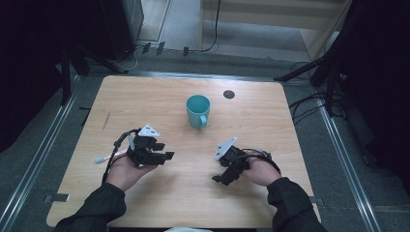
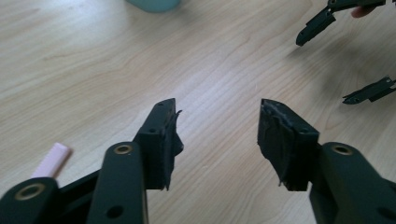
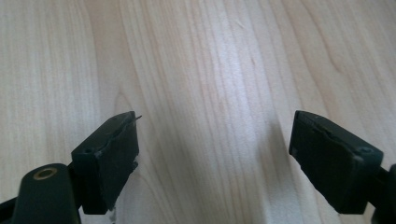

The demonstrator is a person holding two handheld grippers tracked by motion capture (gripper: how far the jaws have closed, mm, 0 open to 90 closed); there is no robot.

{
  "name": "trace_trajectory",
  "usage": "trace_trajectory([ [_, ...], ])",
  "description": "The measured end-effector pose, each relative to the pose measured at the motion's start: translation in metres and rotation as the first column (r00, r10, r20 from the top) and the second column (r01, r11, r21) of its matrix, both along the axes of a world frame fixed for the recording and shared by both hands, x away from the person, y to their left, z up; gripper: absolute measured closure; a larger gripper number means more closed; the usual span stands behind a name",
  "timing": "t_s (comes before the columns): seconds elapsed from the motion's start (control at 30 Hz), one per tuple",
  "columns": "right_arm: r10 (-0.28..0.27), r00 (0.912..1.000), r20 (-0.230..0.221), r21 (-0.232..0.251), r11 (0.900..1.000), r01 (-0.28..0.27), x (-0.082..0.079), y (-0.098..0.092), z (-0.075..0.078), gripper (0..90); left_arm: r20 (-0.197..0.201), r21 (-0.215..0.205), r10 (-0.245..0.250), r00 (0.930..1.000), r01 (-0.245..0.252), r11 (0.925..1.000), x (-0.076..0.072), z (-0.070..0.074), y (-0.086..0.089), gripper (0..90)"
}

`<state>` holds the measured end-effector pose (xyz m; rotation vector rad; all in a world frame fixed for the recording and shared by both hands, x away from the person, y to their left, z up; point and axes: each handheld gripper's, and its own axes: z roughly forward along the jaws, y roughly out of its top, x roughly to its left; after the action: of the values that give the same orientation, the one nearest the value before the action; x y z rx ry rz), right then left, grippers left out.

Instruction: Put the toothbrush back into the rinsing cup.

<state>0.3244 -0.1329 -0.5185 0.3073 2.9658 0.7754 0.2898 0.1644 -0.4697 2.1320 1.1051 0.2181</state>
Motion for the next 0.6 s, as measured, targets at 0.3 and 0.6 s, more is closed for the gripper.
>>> trace_trajectory([
  [0.3, 0.012, 0.9997, 0.020, -0.016, 1.000, -0.011, -0.001, 0.001, -0.001, 16.0, 0.015, 0.004, 0.009, 0.9999, -0.009, 0.9999, 0.001, 0.002, 0.009, 67.0],
  [0.6, 0.019, 0.9994, 0.028, -0.021, 1.000, -0.019, 0.000, 0.003, -0.001, 16.0, -0.013, 0.019, 0.020, 0.9997, -0.020, 0.9996, 0.002, 0.001, 0.014, 64.4],
])
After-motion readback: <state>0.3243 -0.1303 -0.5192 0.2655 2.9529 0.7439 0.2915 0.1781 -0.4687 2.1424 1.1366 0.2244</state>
